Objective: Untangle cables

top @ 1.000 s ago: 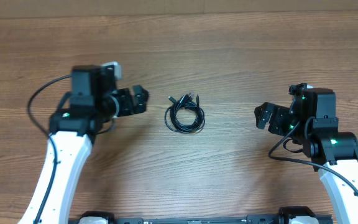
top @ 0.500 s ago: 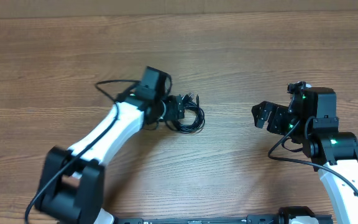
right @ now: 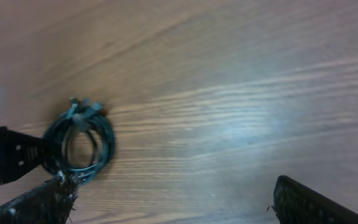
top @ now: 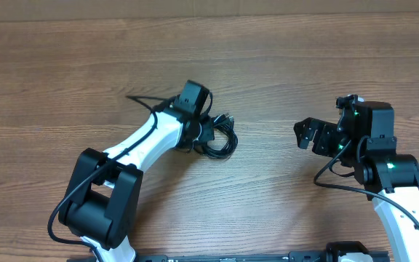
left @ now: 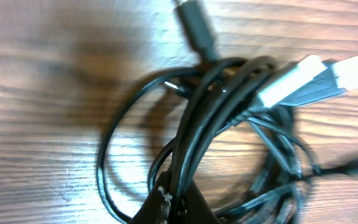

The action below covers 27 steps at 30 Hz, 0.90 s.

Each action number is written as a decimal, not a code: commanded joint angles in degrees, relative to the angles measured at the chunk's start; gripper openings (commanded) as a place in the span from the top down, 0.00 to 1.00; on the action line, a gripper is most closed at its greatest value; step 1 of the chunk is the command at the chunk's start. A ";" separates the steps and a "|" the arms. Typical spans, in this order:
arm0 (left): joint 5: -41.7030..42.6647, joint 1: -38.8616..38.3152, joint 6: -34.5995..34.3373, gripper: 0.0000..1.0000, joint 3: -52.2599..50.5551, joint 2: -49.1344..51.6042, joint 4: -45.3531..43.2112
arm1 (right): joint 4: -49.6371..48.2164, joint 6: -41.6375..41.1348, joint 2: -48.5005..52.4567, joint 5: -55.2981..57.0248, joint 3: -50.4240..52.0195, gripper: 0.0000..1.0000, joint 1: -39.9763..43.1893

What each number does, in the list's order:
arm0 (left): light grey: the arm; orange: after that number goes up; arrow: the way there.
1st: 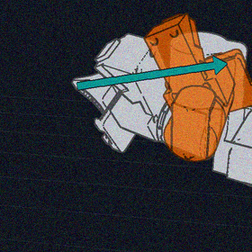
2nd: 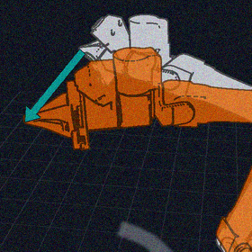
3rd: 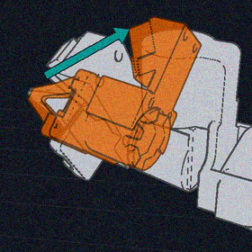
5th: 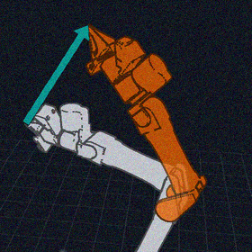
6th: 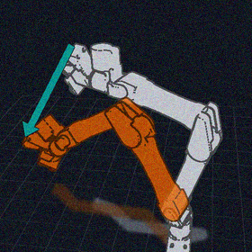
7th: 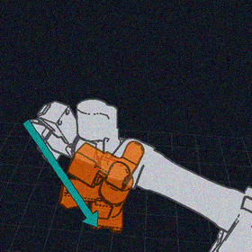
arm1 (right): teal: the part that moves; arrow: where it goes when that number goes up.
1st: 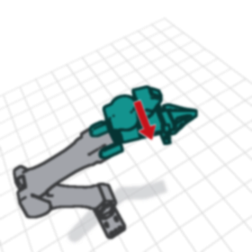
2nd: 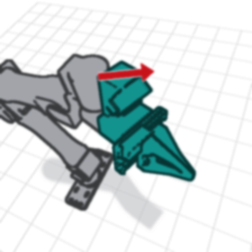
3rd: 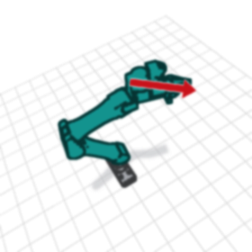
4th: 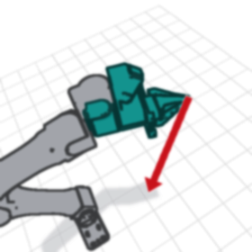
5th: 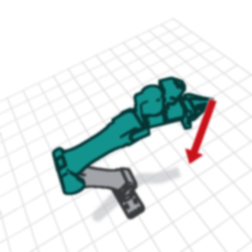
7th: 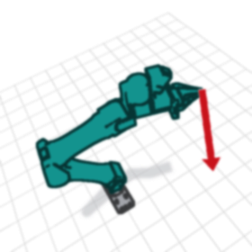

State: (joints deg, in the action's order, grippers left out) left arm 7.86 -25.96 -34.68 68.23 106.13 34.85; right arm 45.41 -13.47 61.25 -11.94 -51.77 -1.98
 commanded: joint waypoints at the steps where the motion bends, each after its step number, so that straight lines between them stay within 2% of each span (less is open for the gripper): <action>1: 0.11 -1.46 8.22 0.96 9.14 -4.00 2.36 | -2.80 -0.09 -0.35 -6.69 -1.66 0.00 -0.22; 6: 2.71 -3.37 17.22 0.96 16.52 -7.85 8.72 | -6.95 -0.07 -0.35 -16.31 -1.66 0.00 -0.26; 8: 3.65 -3.82 18.05 0.96 16.74 -8.61 10.47 | -7.45 -0.07 -0.31 -17.75 -1.66 0.01 -0.33; 14: 14.60 -4.20 23.23 0.96 16.74 -8.76 14.03 | -7.26 -0.09 2.08 -18.69 -1.55 0.14 -0.33; 22: 16.20 -4.24 24.26 0.96 16.74 -8.76 13.97 | -8.09 -0.11 11.69 -28.30 -1.55 0.15 -0.33; 27: 16.24 -4.26 24.22 0.96 16.74 -8.76 14.08 | -10.51 -0.85 16.59 -36.15 -1.55 0.12 -0.33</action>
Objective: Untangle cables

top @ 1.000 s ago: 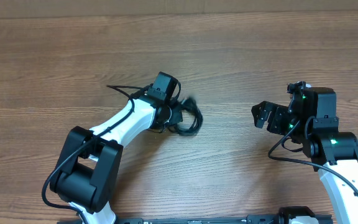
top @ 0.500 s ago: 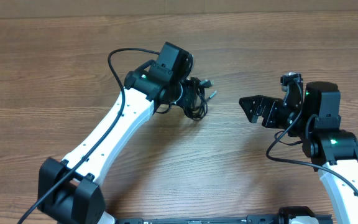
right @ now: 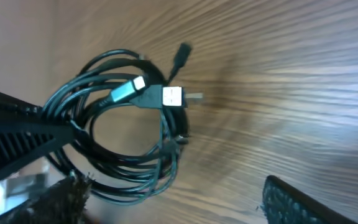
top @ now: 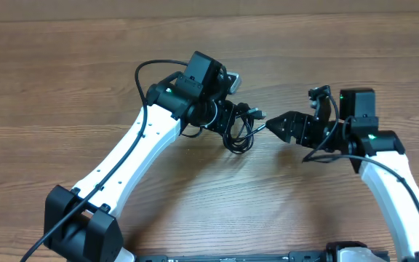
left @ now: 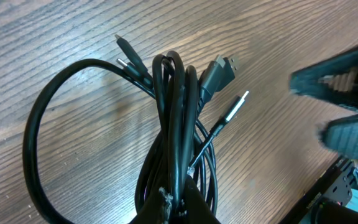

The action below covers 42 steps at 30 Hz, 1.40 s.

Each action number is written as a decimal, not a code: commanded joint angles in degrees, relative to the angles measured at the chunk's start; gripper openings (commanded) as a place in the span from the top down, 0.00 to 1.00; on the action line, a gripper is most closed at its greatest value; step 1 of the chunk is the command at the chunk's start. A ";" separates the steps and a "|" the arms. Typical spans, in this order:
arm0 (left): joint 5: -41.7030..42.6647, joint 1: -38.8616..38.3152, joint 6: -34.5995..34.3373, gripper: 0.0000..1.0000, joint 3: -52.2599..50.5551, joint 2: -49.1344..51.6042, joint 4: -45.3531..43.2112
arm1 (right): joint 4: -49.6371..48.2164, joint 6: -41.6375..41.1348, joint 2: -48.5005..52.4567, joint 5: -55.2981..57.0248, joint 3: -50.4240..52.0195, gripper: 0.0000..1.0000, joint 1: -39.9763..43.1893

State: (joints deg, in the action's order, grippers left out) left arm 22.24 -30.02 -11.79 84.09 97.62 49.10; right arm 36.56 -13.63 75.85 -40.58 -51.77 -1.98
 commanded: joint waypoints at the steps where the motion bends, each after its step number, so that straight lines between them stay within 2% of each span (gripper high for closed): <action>1: 1.88 -0.37 1.33 0.96 0.87 -0.26 -0.04 | -2.54 -3.23 2.84 -8.00 -1.55 0.12 -0.33; 2: 2.23 -0.72 1.36 0.96 0.85 -0.26 -0.04 | -3.58 -8.02 4.15 -7.96 -1.55 0.13 -0.33; 4: 4.07 -1.14 1.55 0.96 0.87 -0.26 -0.28 | -4.13 -10.97 5.51 -7.93 -1.55 0.16 -0.33; 7: 5.88 -1.18 1.53 0.96 0.85 -0.26 -0.50 | -5.33 -11.89 7.13 -7.34 -1.55 0.19 -0.33; 8: 5.99 -1.18 1.51 0.96 0.85 -0.26 -0.44 | -6.49 -11.91 8.04 -6.56 -1.55 0.26 -0.33; 11: 8.26 -1.18 1.53 0.96 0.85 -0.26 -0.55 | -8.55 -11.91 9.33 -5.70 -1.55 0.32 -0.33; 15: 12.13 -1.09 1.53 0.96 0.87 -0.26 -1.75 | -8.87 -11.89 10.34 0.09 -1.55 0.56 -0.33; 17: 12.15 -1.07 1.51 0.96 0.87 -0.26 -2.49 | -8.87 -11.89 10.43 0.02 -1.55 0.59 -0.39; 19: 12.11 -1.07 1.49 0.96 0.87 -0.26 -3.58 | -8.87 -11.89 10.43 0.00 -1.55 0.67 -0.94; 20: 12.09 -1.07 0.94 0.96 0.87 -0.26 -5.03 | -8.83 -11.89 10.43 -0.26 -1.55 0.80 -1.77; 21: 12.09 -1.07 0.24 0.96 0.87 -0.26 -5.79 | -8.83 -11.89 10.43 -0.83 -1.55 0.84 -2.29; 23: 12.09 -1.07 -1.62 0.96 0.87 -0.26 -7.43 | -9.16 -11.85 10.43 -3.82 -1.55 0.84 -3.72; 24: 11.67 -1.07 -2.40 0.96 0.87 -0.26 -8.04 | -9.33 -11.85 10.43 -5.25 -1.55 0.80 -4.35; 25: 7.65 -1.07 -5.42 0.96 0.87 -0.26 -8.31 | -9.57 -11.61 10.43 -8.85 -1.55 0.70 -6.21; 28: 5.40 -1.07 -9.46 0.96 0.85 -0.26 -8.44 | -10.99 -11.65 10.43 -11.58 -1.55 0.67 -8.39; 29: 5.42 -1.07 -10.03 0.96 0.87 -0.26 -8.50 | -11.67 -11.65 10.43 -12.17 -1.55 0.57 -8.92; 30: 5.46 -1.07 -10.97 0.96 0.85 -0.26 -8.50 | -12.52 -11.69 10.43 -12.28 -1.55 0.55 -9.66; 31: 5.49 -1.07 -11.61 0.96 0.85 -0.26 -8.48 | -13.07 -11.67 10.43 -12.15 -1.55 0.56 -10.14; 32: 5.92 -1.07 -12.15 0.96 0.87 -0.26 -8.48 | -13.73 -11.65 10.43 -11.87 -1.55 0.64 -10.67; 35: 5.51 -1.01 -12.22 0.96 0.87 -0.26 -8.50 | -14.16 -11.72 10.43 -8.09 -1.55 0.96 -11.74; 42: 4.13 2.64 -11.32 0.96 0.87 -0.28 -8.17 | -5.33 -11.72 10.43 7.32 -1.55 0.96 -11.78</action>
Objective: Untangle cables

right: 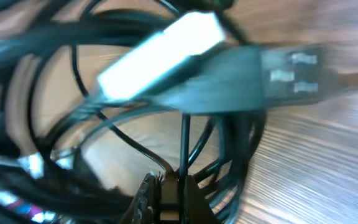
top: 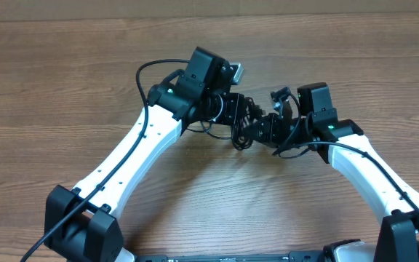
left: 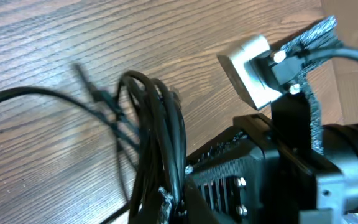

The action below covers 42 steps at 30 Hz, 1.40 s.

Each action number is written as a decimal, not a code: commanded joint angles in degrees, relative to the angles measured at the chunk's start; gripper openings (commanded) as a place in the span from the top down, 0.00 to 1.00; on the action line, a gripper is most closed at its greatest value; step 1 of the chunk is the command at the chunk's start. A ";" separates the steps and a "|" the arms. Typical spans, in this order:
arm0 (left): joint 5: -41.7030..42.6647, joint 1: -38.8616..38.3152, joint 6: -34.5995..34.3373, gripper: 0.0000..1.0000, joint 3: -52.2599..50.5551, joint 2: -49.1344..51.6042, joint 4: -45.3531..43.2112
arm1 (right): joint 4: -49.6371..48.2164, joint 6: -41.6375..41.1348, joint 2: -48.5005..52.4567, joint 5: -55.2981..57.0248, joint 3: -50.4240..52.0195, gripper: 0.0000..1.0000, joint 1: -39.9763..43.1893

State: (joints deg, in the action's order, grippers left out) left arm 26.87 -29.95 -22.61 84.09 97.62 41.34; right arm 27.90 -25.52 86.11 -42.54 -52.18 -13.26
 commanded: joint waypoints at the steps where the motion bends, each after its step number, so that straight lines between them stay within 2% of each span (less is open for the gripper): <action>1: -0.52 3.41 0.09 0.96 0.87 -0.33 -0.07 | 4.15 0.20 0.17 10.69 -1.14 0.96 -0.50; 6: -2.45 9.22 1.90 0.96 0.87 -1.29 4.13 | 10.86 0.17 0.15 25.00 -1.14 0.96 -0.50; 10: -2.95 11.78 4.66 0.96 0.87 -2.08 6.75 | 11.63 0.20 0.15 29.53 -1.16 0.96 -0.50; 15: -17.53 13.07 5.22 0.96 0.87 -2.40 13.16 | 13.09 0.00 -0.13 32.46 -3.69 0.96 0.35; 18: -22.80 13.22 4.50 0.96 0.87 -2.40 15.82 | 16.46 0.04 -0.37 35.50 -8.39 0.96 1.55; 21: -16.74 13.07 5.11 0.96 0.87 -2.40 15.61 | 18.40 0.31 -0.37 35.45 -12.20 0.96 1.86; 23: -9.77 12.61 9.01 0.96 0.87 -2.40 14.91 | 19.21 2.01 -0.37 32.33 -13.92 0.96 1.79; 24: -9.35 12.22 10.23 0.96 0.87 -2.40 14.69 | 19.43 4.39 -0.39 29.16 -14.56 0.96 1.57; 27: -15.74 11.91 9.51 0.96 0.87 -2.40 15.04 | 19.74 4.50 -0.39 31.12 -14.62 0.96 1.62; 28: -19.06 11.93 8.26 0.96 0.87 -2.40 15.58 | 20.11 4.46 -0.39 34.47 -14.62 0.85 1.79; 30: -22.12 11.93 6.16 0.96 0.87 -2.40 16.92 | 20.92 2.62 -0.42 41.20 -14.64 0.51 2.10; 32: -20.13 11.93 6.69 0.96 0.87 -2.40 17.53 | 20.37 1.90 -0.44 41.00 -14.64 0.29 2.47; 34: -11.41 11.91 13.25 0.96 0.87 -2.40 17.20 | 18.97 2.05 -0.44 35.58 -14.64 0.22 2.45; 35: -3.30 11.91 19.32 0.96 0.87 -2.40 17.11 | 17.31 4.24 -0.42 28.44 -14.64 0.21 2.45; 39: 12.57 11.65 28.81 0.96 0.87 -2.40 17.38 | 12.55 6.93 -0.42 12.92 -14.64 0.13 1.33; 42: 20.44 11.50 33.66 0.96 0.87 -2.40 16.72 | 11.41 6.97 -0.37 12.22 -14.64 0.11 -0.13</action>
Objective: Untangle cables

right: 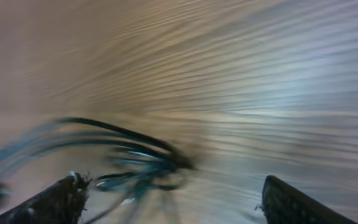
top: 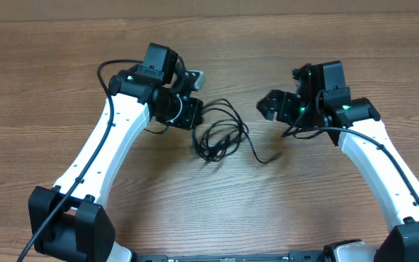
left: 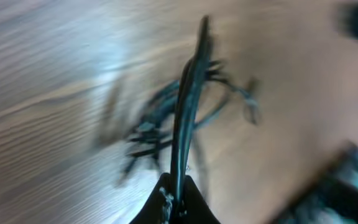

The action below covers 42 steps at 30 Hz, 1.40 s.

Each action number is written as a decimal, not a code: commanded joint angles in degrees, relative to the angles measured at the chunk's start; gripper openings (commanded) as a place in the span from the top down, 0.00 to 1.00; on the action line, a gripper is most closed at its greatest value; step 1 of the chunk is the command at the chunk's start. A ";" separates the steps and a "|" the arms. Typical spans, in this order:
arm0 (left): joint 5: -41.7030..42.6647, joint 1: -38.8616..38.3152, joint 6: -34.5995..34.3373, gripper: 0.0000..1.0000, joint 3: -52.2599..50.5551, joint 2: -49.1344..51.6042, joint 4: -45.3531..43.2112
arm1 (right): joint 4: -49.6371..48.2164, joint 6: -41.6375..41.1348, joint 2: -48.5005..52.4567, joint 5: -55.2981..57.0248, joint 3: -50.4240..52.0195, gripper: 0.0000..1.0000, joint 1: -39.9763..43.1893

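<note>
A loose tangle of black cables (top: 217, 140) lies on the wooden table, mid-frame in the overhead view, with one strand trailing right to a free end (top: 268, 158). My left gripper (top: 193, 116) is at the tangle's upper left, shut on a black cable (left: 188, 106) that runs straight out from its jaws (left: 174, 194). My right gripper (top: 266, 108) stands open to the right of the tangle, apart from it. In the right wrist view the gripper (right: 171, 182) has nothing between its fingers, and the cables (right: 145, 163) show blurred ahead of it.
The bare wooden table (top: 209, 218) stretches in front of and behind the cables. A lighter strip runs along the table's far edge (top: 268, 7). Both wrist views are smeared by motion.
The two grippers were together at the bundle, the right one shut on a strand. Now the right gripper is open and further right, the left has moved left, and the bundle lies looser.
First my left gripper held the coiled bundle on the table while the right stood open far to the right. Then the bundle was held near the centre with the right close. Then the right was shut on a strand. Now the arms are apart and a strand trails out.
</note>
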State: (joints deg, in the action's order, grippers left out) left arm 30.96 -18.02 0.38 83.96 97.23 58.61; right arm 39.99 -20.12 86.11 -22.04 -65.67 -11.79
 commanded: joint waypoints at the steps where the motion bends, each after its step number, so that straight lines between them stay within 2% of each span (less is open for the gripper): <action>1: 17.20 -0.44 11.02 0.96 1.01 -2.01 -1.18 | -0.57 1.55 -0.28 -6.47 -1.09 0.11 -2.43; 7: 18.69 -0.22 8.63 0.96 1.14 -2.19 -5.64 | -0.20 2.84 -0.15 -1.77 1.22 0.11 -5.38; 10: 22.40 -0.24 8.63 0.96 1.68 -2.45 -7.23 | -1.01 2.84 -0.09 -1.49 2.78 0.10 -6.14; 13: 29.59 -0.39 8.66 0.96 2.32 -2.54 -8.57 | -3.39 2.84 -0.02 0.26 4.17 0.09 -6.25; 16: 34.80 -0.33 8.61 0.96 2.67 -2.64 -9.38 | -7.28 2.82 -0.02 5.51 5.64 0.06 -6.25; 20: 36.00 -0.24 6.71 0.96 2.80 -2.75 -8.52 | -12.63 2.82 0.17 16.92 6.32 0.09 -6.25; 22: 35.54 0.09 6.75 0.96 2.80 -2.75 -7.69 | -14.86 2.82 0.17 19.23 6.32 0.15 -6.25; 23: 34.16 0.35 6.75 0.96 2.80 -2.75 -7.15 | -16.02 2.80 0.17 19.43 6.32 0.23 -6.25; 24: 31.85 0.55 6.71 0.96 2.80 -2.75 -6.32 | -17.20 2.32 0.17 19.32 6.32 0.39 -6.25; 28: 28.22 0.74 6.71 0.96 2.80 -2.75 -3.91 | -18.25 2.14 0.17 14.49 6.32 0.70 -6.25; 30: 23.21 0.74 6.05 0.96 2.80 -2.75 -3.15 | -18.05 2.14 0.17 11.56 6.32 0.79 -6.25; 32: 12.28 0.74 1.64 0.96 2.80 -2.75 -2.10 | -16.61 1.55 0.17 10.91 6.32 0.96 -6.25; 34: -0.55 0.74 -3.91 0.96 2.80 -2.75 -0.39 | -14.32 -2.10 0.17 14.51 6.32 0.96 -6.23; 36: -16.85 0.76 -11.30 0.96 2.80 -2.75 2.21 | -10.80 -5.55 0.17 19.76 6.32 0.96 -6.14; 38: -28.17 0.76 -18.21 0.96 2.80 -2.75 4.61 | -8.74 -5.40 0.17 20.09 6.32 0.87 -6.14; 41: -36.76 0.76 -23.39 0.96 2.80 -2.75 7.39 | -5.64 -5.40 0.17 20.06 6.32 0.82 -6.14; 42: -37.29 0.76 -23.61 0.88 2.80 -2.75 7.67 | -4.63 -5.40 0.17 20.06 6.32 0.79 -6.14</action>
State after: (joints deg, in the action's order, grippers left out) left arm 11.29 -17.52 -13.76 85.34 96.12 65.52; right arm 34.13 -24.05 86.13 -3.99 -59.44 -17.76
